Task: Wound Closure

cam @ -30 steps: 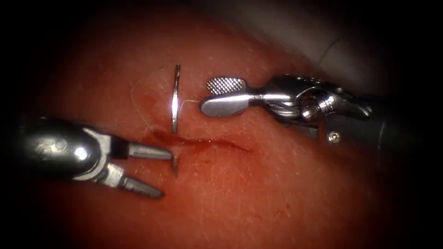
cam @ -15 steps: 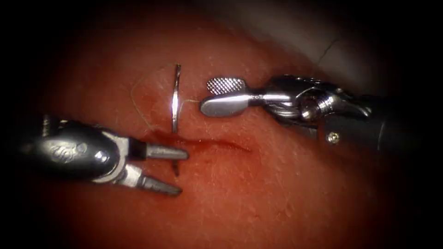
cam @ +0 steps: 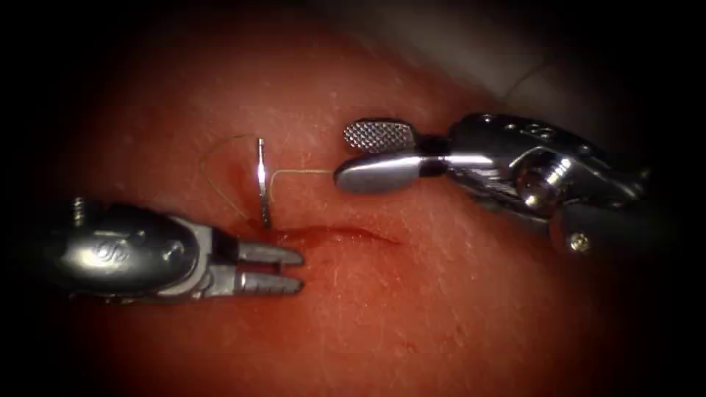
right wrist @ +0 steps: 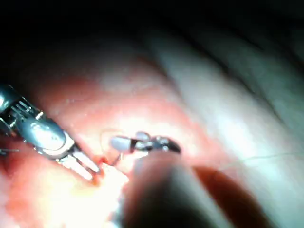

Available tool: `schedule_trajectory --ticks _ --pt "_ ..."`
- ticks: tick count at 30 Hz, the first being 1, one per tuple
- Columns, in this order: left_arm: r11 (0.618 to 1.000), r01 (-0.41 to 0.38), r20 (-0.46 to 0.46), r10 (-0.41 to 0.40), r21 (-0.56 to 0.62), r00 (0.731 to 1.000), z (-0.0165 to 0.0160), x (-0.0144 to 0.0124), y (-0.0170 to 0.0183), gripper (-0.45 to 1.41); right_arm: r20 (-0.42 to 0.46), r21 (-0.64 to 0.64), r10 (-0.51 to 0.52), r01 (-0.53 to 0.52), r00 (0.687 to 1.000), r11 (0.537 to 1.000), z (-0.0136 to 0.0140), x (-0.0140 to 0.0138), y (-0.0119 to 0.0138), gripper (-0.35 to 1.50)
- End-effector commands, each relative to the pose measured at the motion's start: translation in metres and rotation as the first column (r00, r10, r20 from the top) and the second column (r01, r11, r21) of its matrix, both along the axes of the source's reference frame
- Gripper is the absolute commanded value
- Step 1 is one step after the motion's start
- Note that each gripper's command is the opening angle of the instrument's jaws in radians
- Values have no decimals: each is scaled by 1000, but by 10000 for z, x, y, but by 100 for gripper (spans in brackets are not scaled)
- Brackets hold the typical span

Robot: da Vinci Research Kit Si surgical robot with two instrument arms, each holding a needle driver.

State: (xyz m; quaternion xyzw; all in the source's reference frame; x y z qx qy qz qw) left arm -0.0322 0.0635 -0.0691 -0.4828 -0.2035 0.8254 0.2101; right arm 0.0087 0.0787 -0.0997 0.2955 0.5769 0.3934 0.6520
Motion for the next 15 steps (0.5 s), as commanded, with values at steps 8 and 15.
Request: schedule_trajectory --ticks 8,15 --pt "996 27 81 -34 80 996 0 5 4 -35 -23 -108 -149 146 989 983 4 19 -33 -35" --pt "993 33 118 -46 111 992 0 7 6 -35 56 -124 -218 224 974 967 36 22 -52 -35"
